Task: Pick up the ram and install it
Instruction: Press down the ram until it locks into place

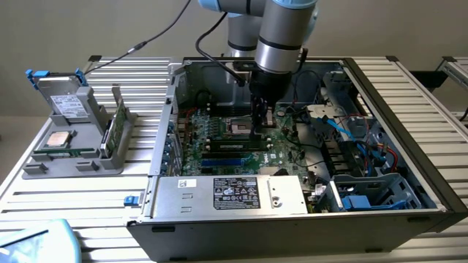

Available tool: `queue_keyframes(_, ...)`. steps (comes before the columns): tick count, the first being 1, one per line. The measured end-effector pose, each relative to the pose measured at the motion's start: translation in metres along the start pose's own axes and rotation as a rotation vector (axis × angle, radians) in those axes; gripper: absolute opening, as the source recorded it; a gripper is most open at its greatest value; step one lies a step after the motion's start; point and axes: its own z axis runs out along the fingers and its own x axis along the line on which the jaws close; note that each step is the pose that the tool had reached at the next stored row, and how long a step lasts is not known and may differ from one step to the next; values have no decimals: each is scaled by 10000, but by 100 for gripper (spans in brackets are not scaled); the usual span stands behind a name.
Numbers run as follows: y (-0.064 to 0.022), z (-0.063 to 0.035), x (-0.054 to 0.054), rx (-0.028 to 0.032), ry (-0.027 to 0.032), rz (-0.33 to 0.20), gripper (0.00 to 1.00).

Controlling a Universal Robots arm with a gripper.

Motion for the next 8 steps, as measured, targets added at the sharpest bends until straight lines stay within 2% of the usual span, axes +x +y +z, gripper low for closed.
queue_keyframes(8, 135, -2, -8, -2, 13, 2, 10)
